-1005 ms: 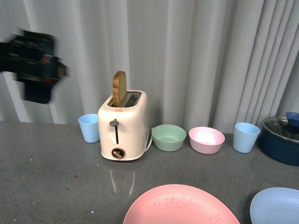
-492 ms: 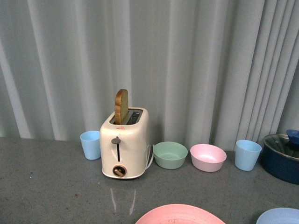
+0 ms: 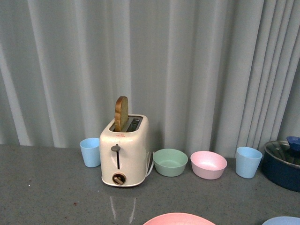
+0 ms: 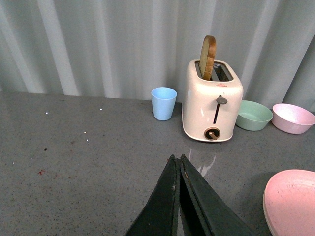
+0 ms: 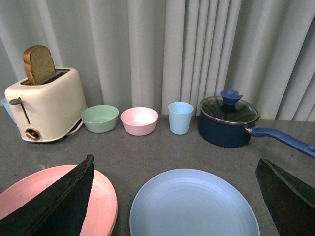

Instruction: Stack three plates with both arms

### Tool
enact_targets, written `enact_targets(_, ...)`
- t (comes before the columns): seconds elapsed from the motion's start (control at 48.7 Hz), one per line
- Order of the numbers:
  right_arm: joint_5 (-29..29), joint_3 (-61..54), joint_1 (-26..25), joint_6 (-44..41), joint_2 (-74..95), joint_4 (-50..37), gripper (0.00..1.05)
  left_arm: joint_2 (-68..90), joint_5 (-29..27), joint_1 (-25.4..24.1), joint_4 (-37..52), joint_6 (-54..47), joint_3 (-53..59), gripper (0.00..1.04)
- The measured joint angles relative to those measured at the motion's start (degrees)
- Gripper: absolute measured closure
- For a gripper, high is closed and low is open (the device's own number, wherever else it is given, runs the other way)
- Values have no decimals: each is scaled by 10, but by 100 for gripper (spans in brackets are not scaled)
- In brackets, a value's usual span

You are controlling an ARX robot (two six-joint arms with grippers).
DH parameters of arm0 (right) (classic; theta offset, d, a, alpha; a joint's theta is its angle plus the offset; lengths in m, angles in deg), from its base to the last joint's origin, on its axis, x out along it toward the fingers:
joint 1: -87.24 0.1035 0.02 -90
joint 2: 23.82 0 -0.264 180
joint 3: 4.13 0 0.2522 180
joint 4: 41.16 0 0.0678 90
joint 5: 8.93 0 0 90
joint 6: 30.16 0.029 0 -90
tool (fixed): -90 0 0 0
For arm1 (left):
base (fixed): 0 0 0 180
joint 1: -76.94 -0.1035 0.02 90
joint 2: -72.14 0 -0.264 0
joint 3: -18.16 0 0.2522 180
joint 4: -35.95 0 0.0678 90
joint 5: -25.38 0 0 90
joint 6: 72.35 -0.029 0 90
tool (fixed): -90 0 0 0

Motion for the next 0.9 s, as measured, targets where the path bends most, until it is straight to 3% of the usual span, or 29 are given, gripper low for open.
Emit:
enact_targets(0.308, 0, 0, 0, 0, 0, 0, 7, -64, 0, 0, -26, 0, 23, 101)
enact_targets(0.903, 0, 0, 0, 0, 0, 0, 7, -204, 0, 0, -161, 0, 23, 101)
